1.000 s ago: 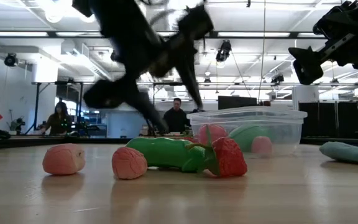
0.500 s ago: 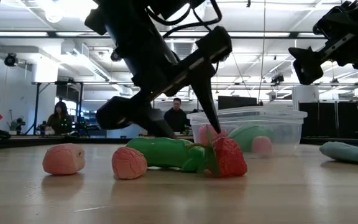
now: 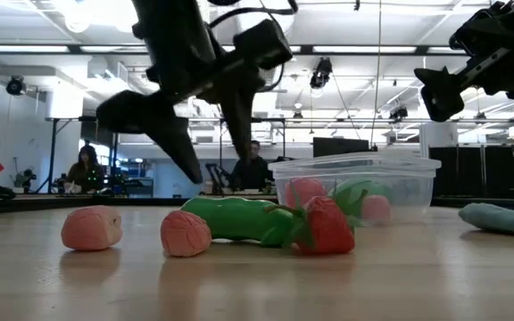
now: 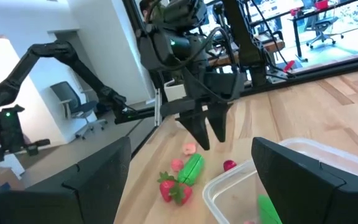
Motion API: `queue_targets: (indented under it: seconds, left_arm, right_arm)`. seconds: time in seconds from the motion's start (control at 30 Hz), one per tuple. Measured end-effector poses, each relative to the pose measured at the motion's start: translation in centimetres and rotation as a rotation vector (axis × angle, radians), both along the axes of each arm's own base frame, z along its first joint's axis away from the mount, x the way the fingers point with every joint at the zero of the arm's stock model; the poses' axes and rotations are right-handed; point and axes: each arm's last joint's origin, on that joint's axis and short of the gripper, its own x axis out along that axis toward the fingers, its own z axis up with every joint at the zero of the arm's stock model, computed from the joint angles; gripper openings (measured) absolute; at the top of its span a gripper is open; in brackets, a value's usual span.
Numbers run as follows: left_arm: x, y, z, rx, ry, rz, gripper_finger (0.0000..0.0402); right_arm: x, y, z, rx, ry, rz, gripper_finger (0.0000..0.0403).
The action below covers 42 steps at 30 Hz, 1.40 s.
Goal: Pick and placing Produce into tupperware
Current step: Put the red cherry into the transparent bin
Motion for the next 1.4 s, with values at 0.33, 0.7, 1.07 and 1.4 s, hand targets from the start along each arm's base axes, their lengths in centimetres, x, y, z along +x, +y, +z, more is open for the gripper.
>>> queue_targets:
  seconds: [0.33,0.7,1.07,1.4]
  left_arm:
    - [1.3,0.4,-1.0,0.087,0.009,-0.036,0.0231]
    - [1.5,1.3,-1.4,0.151,0.026,-0.097,0.0231]
    - [2.2,1.6,-2.6,0.146,0.002,-0.105,0.0231]
    - [2.0,1.9,-2.9,0.159,0.022,-0.123,0.0231]
  right_arm:
    - [0.0,0.0,0.0,0.0,0.0,0.0,0.0325]
    - [0.0,0.0,0.0,0.0,0.0,0.0,0.0325]
    - [0.0,0.0,0.0,0.0,0.0,0.0,0.0325]
    - [0.0,0.0,0.0,0.0,0.0,0.0,0.0325]
